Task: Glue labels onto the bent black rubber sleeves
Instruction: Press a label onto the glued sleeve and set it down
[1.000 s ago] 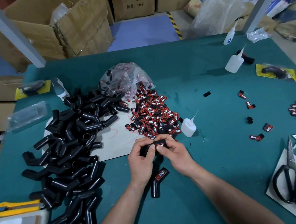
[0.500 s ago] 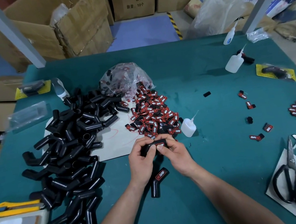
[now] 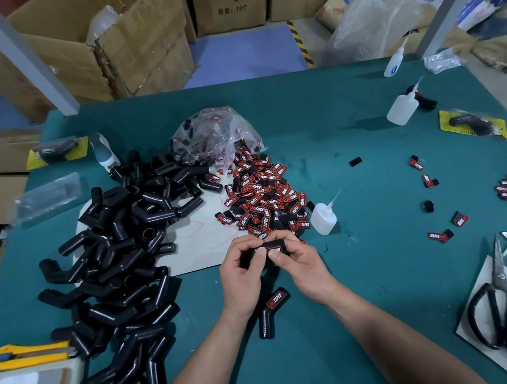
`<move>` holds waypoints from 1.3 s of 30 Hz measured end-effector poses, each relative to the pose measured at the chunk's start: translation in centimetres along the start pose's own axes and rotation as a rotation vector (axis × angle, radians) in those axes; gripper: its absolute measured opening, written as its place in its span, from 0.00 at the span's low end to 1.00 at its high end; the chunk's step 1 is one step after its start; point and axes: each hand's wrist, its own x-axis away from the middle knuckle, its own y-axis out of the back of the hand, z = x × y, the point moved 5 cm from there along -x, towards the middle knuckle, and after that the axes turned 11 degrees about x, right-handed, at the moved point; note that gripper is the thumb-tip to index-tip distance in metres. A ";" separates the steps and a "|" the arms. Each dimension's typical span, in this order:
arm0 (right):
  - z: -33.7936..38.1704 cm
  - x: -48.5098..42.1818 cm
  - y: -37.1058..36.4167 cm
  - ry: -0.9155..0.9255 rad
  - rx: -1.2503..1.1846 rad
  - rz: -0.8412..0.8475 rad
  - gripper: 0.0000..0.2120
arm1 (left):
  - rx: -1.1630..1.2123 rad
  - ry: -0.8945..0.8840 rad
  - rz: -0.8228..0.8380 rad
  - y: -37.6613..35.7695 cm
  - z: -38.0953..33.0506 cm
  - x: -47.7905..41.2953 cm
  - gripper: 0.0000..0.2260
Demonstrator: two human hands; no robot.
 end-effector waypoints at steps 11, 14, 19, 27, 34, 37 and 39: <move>-0.1 -0.1 0.0 0.003 -0.022 -0.001 0.07 | 0.031 -0.014 0.008 0.0 -0.3 0.2 0.08; -0.2 -0.1 0.0 0.004 -0.029 -0.009 0.06 | -0.031 -0.028 0.018 -0.1 -0.2 0.1 0.04; 0.0 -0.1 0.0 0.001 -0.034 -0.010 0.07 | -0.042 -0.008 -0.025 0.1 0.0 0.1 0.05; 0.3 0.1 0.1 0.003 -0.045 -0.014 0.07 | 0.004 0.025 0.016 -0.1 -0.4 0.3 0.06; 0.0 0.0 0.0 -0.004 -0.030 -0.015 0.06 | -0.056 -0.010 -0.051 -0.2 -0.9 0.3 0.07; 0.1 0.1 0.3 -0.014 -0.080 -0.070 0.05 | -0.079 -0.045 -0.064 -0.2 -1.2 0.5 0.08; -0.1 0.2 0.5 -0.030 -0.143 -0.119 0.06 | -0.086 -0.044 -0.070 -0.1 -1.2 0.4 0.08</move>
